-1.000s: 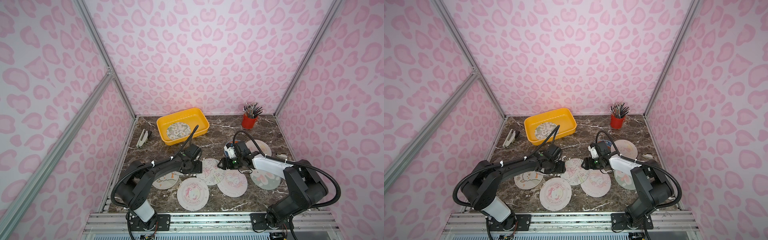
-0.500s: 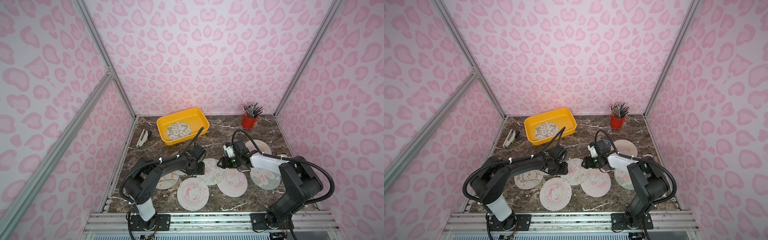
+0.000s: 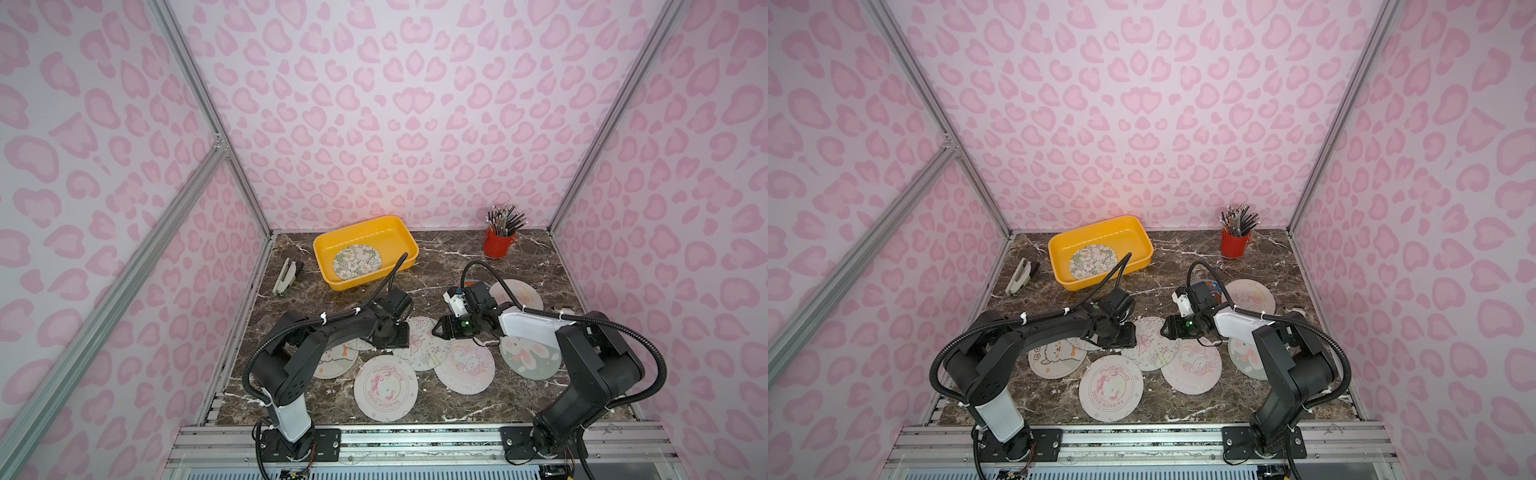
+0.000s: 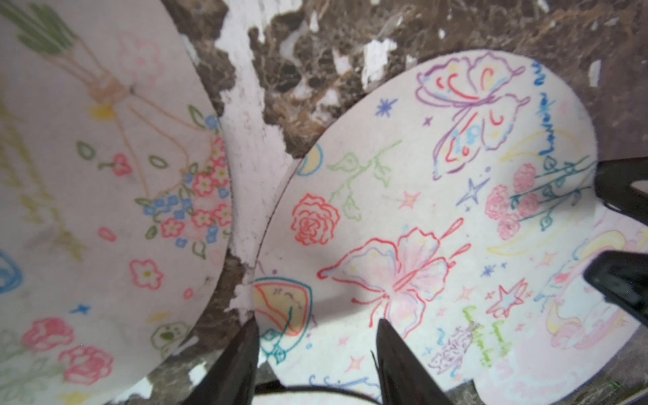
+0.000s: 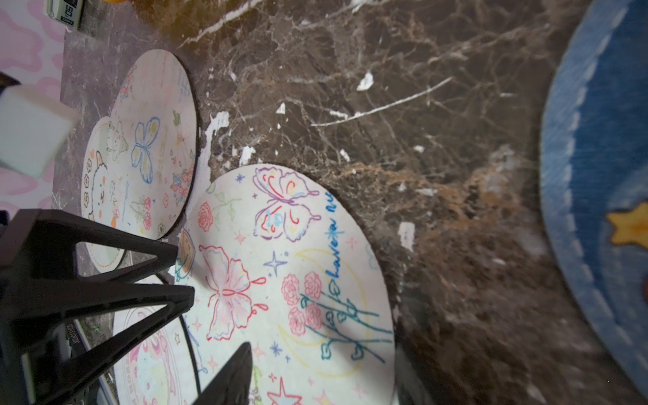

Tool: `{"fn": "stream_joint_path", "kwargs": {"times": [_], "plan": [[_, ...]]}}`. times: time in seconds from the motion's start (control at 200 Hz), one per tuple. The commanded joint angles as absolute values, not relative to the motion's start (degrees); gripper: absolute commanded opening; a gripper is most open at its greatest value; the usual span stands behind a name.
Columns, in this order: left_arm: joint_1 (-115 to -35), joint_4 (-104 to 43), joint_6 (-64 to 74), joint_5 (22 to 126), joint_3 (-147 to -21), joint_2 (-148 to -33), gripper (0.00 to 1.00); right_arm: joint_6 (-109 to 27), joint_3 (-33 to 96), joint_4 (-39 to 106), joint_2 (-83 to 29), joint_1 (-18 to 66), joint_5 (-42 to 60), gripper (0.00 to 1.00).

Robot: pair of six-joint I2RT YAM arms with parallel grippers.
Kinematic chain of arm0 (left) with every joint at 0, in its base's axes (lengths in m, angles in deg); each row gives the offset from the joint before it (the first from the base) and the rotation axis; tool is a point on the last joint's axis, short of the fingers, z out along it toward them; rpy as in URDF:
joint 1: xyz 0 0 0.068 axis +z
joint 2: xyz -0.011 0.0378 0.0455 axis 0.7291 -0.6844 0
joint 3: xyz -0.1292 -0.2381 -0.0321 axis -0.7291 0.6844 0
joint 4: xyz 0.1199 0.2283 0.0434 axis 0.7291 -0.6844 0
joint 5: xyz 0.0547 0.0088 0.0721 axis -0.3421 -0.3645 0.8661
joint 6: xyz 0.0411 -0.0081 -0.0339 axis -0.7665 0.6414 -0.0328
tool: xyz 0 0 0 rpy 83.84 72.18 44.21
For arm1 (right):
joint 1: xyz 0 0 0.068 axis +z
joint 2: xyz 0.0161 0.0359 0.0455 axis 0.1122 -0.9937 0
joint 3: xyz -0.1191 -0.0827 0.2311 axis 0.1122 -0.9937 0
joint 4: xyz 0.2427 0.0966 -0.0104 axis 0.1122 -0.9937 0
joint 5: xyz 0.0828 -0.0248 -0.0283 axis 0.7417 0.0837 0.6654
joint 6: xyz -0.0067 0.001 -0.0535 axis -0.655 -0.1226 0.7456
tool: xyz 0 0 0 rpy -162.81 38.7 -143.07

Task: Put the coasters into the storage box
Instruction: Pick up the coaster from the center of the board.

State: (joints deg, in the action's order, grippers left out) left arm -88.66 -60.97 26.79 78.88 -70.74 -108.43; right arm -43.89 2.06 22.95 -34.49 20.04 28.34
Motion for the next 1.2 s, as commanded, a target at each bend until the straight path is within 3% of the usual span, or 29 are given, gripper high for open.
{"fn": "stream_joint_path", "kwargs": {"times": [0.0, 0.305, 0.795, 0.96, 1.195], "plan": [[-88.74, -60.30, 27.18, 76.63, -70.41, -109.72, 0.55, -44.35, 1.49, 19.77, -35.50, 20.27, 28.17, 0.65], [-88.73, -59.94, 27.29, 76.54, -70.34, -109.72, 0.54, -44.70, 2.06, 20.25, -35.81, 20.35, 28.32, 0.54], [-88.67, -60.70, 27.34, 79.05, -69.59, -105.37, 0.57, -45.77, 5.58, 19.98, -32.86, 20.31, 27.84, 0.00], [-87.67, -60.75, 27.45, 81.09, -68.27, -99.55, 0.64, -45.59, 8.91, 17.40, -31.26, 20.79, 28.74, 0.00], [-83.77, -61.05, 26.39, 83.15, -64.30, -91.92, 0.83, -45.44, 17.99, 15.47, -29.51, 21.81, 29.89, 0.00]]}}
